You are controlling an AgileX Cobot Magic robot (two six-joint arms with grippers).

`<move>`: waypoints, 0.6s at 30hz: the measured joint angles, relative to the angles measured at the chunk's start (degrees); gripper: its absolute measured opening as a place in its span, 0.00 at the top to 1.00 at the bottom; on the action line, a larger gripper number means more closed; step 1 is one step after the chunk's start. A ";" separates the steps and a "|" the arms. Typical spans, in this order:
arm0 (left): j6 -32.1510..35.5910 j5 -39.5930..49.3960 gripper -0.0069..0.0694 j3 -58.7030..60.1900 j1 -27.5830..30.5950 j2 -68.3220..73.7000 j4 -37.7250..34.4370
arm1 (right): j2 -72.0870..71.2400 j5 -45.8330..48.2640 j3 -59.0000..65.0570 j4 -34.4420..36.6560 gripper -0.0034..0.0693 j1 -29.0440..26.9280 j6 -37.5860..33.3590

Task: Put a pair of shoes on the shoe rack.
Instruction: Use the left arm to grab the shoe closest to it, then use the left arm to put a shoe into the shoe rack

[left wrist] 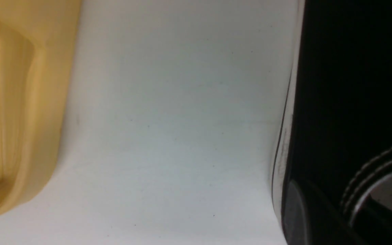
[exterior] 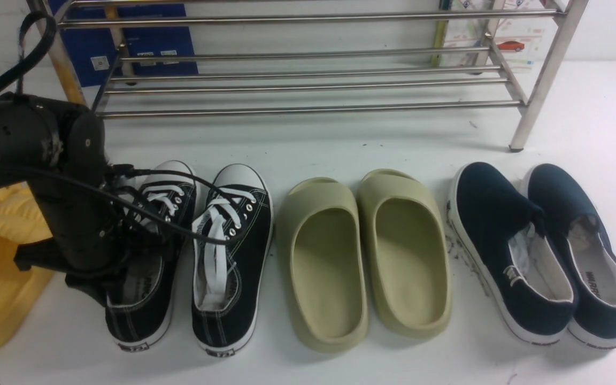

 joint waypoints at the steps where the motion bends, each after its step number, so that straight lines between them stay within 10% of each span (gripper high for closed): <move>1: 0.00 0.15 0.92 -0.33 0.00 -0.20 0.00 | 0.00 0.00 0.00 0.00 0.62 0.00 0.00; 18: 2.58 12.39 0.93 -11.90 0.00 -12.78 -2.26 | 0.00 0.00 0.00 0.00 0.62 0.00 0.00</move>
